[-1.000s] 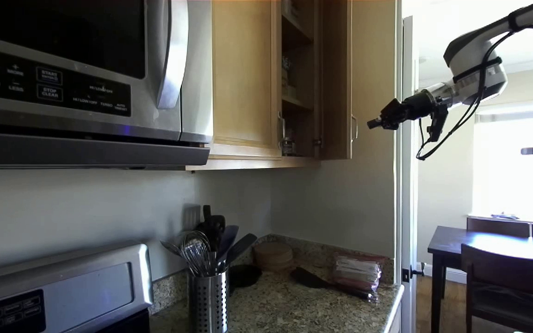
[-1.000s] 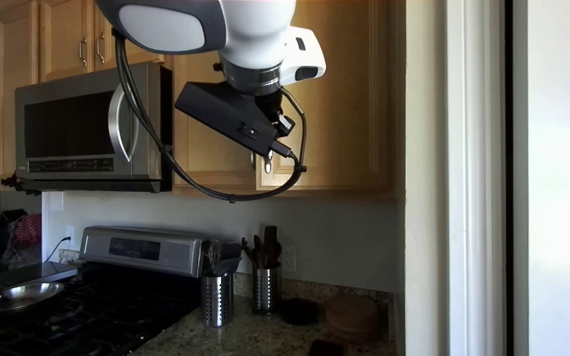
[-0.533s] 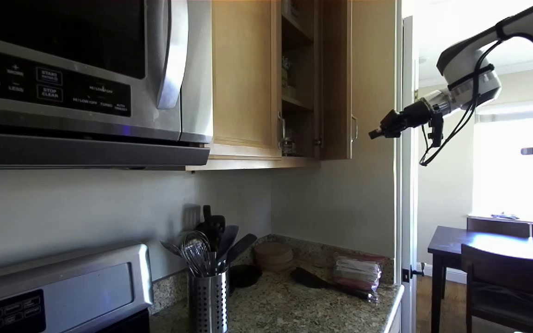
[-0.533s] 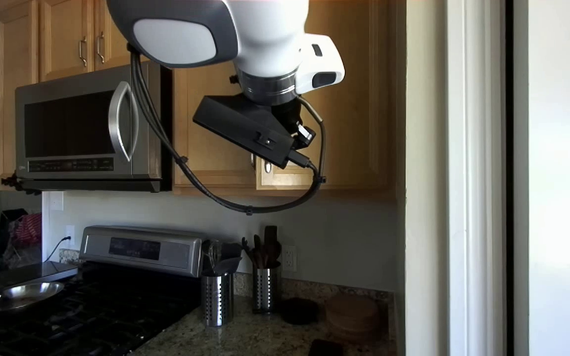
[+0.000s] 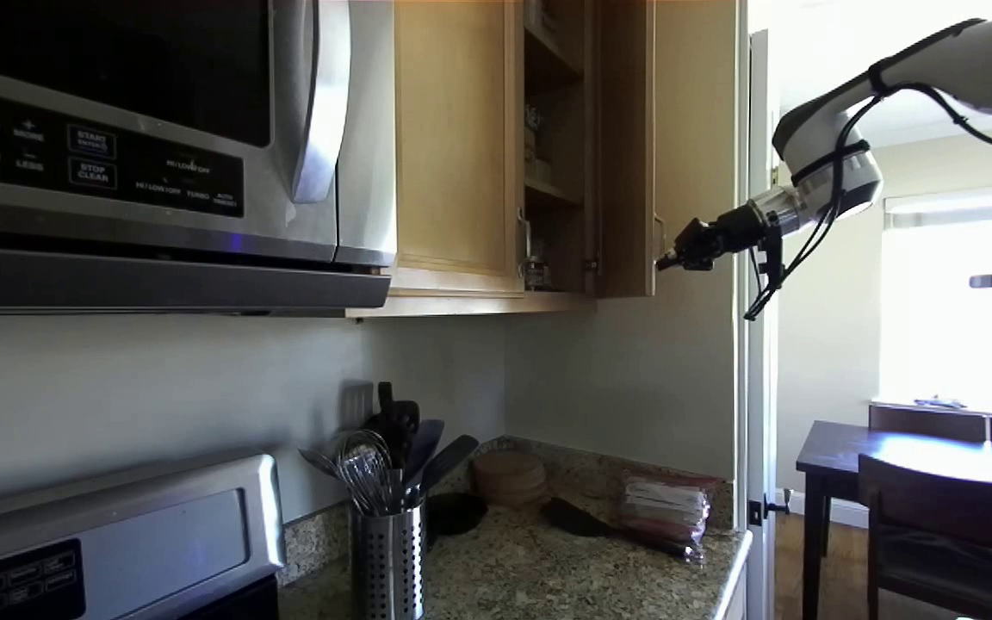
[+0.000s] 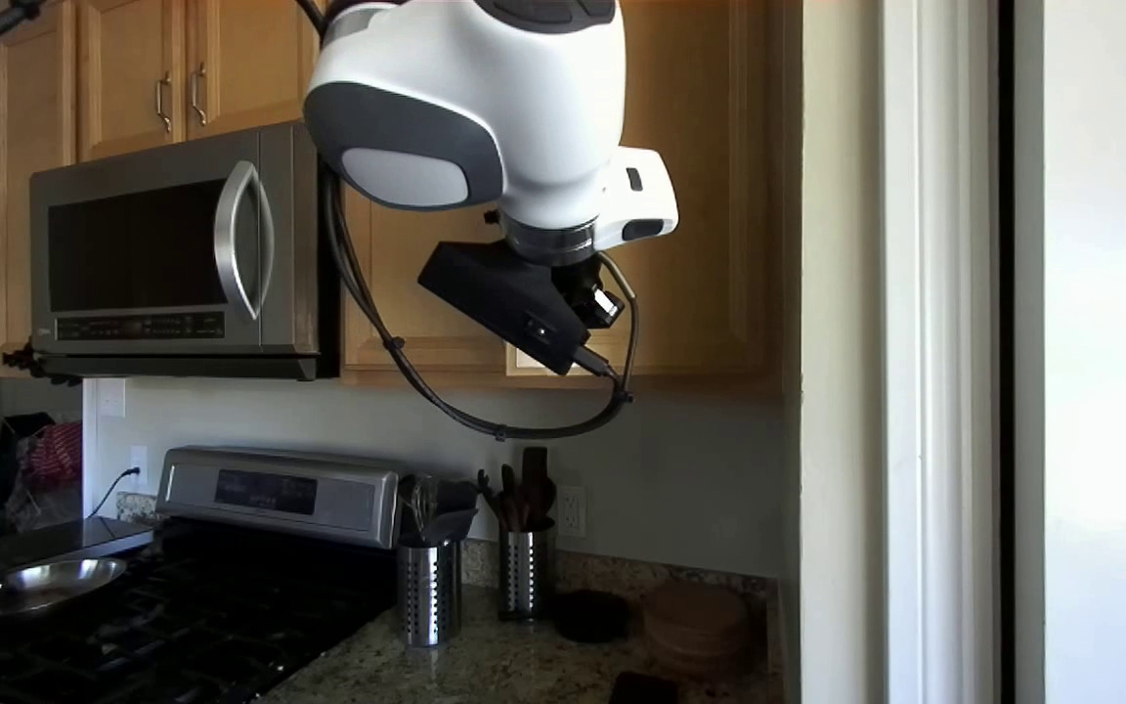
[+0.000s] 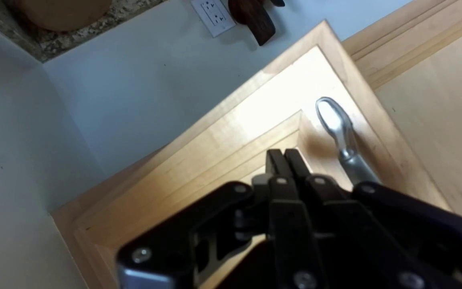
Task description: Close the right cabinet door
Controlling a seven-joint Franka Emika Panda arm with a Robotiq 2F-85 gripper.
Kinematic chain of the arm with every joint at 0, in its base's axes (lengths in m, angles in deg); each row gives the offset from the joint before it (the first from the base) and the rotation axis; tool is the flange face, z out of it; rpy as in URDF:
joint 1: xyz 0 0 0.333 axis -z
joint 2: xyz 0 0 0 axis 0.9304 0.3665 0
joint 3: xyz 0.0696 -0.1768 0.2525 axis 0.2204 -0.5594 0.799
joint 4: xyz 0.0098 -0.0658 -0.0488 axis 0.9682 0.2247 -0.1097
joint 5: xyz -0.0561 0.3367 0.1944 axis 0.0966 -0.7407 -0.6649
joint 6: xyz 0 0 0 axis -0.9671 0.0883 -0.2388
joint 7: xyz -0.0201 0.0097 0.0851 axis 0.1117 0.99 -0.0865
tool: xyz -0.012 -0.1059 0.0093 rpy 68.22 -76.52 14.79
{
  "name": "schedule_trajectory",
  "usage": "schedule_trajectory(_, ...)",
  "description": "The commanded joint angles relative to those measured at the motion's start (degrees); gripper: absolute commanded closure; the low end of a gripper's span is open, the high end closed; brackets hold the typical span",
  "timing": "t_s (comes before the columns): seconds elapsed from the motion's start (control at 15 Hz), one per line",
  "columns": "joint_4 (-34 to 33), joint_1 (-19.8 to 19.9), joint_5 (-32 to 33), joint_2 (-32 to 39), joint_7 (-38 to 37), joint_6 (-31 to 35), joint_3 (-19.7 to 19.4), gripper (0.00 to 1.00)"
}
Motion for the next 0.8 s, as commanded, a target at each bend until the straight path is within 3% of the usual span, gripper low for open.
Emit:
schedule_trajectory(0.0, -1.7, -0.4, -3.6, 2.7, 1.0, 0.0, 0.6, 0.95)
schedule_trajectory(0.33, -2.2, -0.2, -5.5, 4.5, 0.0, -2.3, 1.6, 0.94)
schedule_trajectory(0.73, -0.6, -0.2, -6.1, 1.8, 0.0, -10.6, 2.5, 0.95)
